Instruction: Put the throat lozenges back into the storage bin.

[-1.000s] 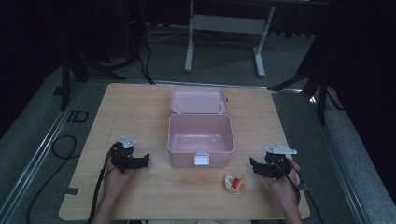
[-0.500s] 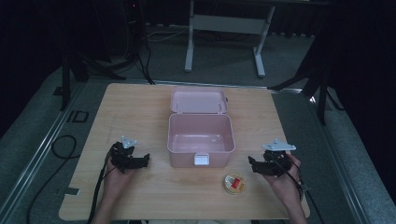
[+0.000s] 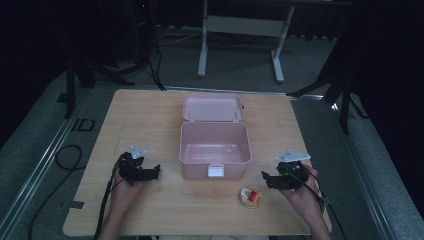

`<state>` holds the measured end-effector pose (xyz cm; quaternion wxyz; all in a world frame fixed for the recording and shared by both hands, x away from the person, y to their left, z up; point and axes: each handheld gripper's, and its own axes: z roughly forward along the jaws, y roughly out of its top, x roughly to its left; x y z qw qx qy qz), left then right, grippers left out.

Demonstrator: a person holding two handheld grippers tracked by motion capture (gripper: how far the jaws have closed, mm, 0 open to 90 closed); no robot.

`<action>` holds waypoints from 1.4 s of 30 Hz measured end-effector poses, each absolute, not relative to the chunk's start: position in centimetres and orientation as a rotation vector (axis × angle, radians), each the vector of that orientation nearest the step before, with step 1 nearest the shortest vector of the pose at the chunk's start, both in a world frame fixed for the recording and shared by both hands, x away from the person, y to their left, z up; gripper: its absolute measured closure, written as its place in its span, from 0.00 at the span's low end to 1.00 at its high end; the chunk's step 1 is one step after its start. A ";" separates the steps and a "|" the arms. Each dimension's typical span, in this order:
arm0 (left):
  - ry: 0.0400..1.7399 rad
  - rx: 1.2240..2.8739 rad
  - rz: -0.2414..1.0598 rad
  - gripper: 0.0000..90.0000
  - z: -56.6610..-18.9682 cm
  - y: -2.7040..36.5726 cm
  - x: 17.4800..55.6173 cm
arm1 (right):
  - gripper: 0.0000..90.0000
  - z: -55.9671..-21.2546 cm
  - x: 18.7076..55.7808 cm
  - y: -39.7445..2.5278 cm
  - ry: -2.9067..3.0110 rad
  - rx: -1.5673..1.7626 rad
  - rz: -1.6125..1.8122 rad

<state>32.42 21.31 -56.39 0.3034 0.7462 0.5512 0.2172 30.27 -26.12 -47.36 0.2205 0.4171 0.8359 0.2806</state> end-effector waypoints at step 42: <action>1.461 1.978 0.575 0.08 -56.4 21.3 32.4 | 0.15 -48.3 29.1 -23.8 2.534 1.045 0.680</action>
